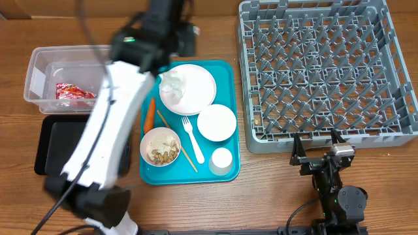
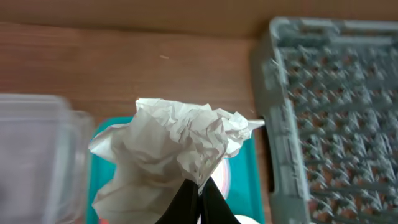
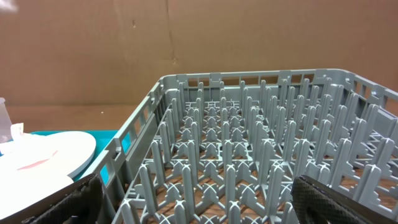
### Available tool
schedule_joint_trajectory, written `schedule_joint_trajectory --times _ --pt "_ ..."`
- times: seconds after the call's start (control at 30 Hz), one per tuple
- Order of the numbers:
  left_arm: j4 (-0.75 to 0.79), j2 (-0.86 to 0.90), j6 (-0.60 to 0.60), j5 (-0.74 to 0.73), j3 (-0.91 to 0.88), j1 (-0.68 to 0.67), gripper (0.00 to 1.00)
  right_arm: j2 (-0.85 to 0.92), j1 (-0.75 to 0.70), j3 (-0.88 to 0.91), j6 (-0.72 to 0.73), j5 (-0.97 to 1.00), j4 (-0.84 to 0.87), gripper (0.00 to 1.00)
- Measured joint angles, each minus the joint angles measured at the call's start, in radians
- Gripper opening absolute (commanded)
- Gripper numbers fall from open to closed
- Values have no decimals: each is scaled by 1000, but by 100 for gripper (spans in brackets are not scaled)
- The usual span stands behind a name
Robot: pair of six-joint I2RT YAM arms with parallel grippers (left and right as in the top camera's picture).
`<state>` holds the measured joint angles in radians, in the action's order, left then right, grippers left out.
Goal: Sort waste into correct bins and load items into the dishwasher
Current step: 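Carry the tissue to the clear bin and release it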
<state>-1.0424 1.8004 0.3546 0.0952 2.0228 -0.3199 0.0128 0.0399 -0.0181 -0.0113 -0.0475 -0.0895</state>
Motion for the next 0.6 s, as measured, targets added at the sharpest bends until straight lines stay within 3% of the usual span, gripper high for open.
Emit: schedule_joint_trajectory --times 0.37,0.6 --pt "-214 13 1 8 -2 294 4 0 0 0 -1 0 1 100" --pt "-227 62 1 6 -62 392 4 0 0 0 0 0 0 100"
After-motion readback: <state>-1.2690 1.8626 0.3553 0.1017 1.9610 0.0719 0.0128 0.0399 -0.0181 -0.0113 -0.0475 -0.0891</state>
